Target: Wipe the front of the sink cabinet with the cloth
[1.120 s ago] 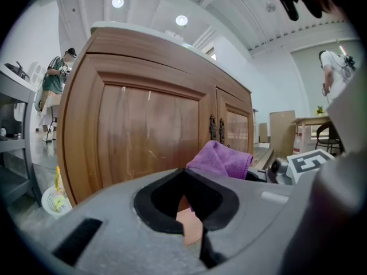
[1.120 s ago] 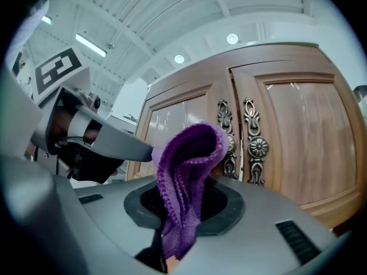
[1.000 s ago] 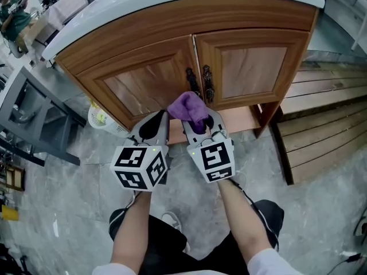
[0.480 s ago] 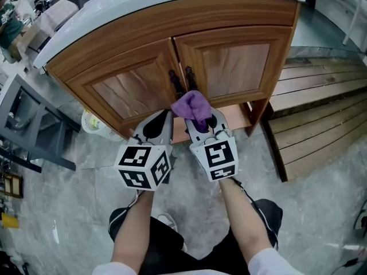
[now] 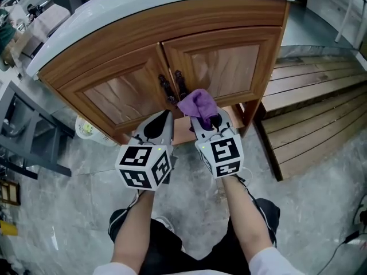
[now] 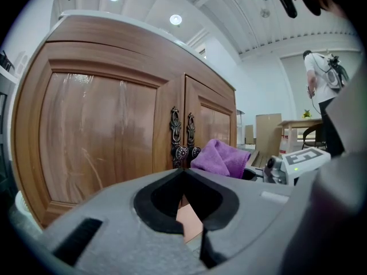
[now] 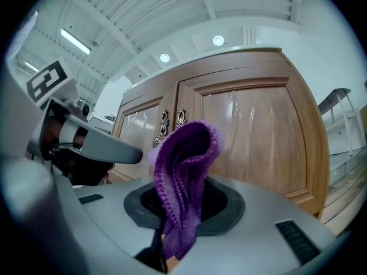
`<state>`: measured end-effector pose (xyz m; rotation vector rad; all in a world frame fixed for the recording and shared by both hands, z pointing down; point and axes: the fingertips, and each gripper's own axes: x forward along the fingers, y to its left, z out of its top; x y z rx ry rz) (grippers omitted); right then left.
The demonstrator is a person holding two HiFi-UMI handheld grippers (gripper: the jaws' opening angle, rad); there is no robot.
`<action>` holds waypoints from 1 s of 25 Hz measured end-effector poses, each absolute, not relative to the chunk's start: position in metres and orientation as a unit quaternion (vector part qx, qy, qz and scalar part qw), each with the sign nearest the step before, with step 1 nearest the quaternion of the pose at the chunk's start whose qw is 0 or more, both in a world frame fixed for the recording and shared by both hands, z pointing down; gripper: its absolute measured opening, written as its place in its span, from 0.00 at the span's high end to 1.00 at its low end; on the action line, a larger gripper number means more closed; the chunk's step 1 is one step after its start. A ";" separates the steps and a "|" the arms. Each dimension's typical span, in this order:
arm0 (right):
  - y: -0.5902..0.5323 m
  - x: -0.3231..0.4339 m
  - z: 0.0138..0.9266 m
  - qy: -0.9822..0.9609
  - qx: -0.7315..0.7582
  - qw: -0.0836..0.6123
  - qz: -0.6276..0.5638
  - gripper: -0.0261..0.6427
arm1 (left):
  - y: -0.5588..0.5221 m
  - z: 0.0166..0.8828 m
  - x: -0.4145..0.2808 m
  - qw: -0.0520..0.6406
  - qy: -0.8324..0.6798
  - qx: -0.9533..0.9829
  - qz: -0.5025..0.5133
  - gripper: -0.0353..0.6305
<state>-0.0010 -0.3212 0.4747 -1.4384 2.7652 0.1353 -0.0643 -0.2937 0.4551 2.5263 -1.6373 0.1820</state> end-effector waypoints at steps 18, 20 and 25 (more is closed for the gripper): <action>-0.354 0.092 0.485 0.842 -0.535 -0.035 0.059 0.83 | -0.314 0.466 0.007 0.071 -0.477 0.874 0.050 0.94; -0.356 0.102 0.488 0.836 -0.544 -0.040 0.061 0.83 | -0.315 0.469 0.015 0.073 -0.470 0.878 0.050 0.94; -0.362 0.130 0.495 0.817 -0.572 -0.047 0.060 0.83 | -0.316 0.477 0.031 0.074 -0.452 0.887 0.054 0.94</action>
